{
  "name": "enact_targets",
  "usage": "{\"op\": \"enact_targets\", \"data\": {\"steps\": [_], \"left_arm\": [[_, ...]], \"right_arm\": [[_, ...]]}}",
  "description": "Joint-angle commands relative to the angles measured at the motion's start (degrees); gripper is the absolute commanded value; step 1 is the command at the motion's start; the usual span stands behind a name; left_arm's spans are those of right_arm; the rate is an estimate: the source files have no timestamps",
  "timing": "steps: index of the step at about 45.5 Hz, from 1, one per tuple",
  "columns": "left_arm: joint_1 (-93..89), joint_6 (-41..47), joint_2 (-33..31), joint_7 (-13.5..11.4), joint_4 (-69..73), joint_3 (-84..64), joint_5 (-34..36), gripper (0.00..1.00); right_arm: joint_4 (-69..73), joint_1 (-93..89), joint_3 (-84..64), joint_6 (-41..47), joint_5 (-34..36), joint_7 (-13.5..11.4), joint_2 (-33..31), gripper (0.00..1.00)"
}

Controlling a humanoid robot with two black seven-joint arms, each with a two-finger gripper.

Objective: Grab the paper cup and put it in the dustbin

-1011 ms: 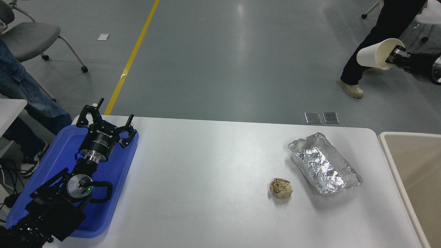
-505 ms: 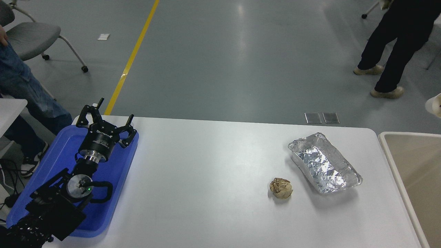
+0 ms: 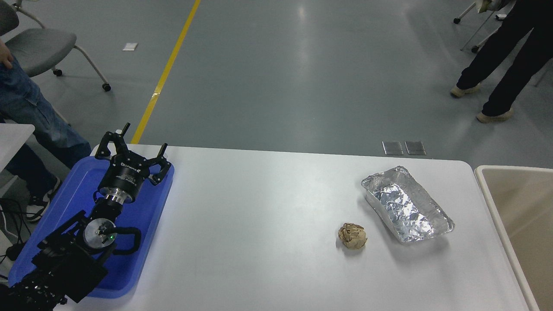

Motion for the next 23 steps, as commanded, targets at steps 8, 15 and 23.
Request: {"op": "enact_targets", "data": {"steps": [8,15,23], "left_arm": [[0.0,0.1,0.0,0.0,0.0,0.0,0.0,1.00],[0.0,0.1,0.0,0.0,0.0,0.0,0.0,1.00],[0.0,0.0,0.0,0.0,0.0,0.0,0.0,1.00]], "right_arm": [[-2.0,-8.3,10.2,-0.6,-0.3,0.0,1.4,0.00],[-3.2,-8.9,10.2,-0.7,-0.3,0.0,1.9,0.00],[-5.7,-9.0,10.2,-2.9,-0.6,0.0,2.2,1.00]]}}
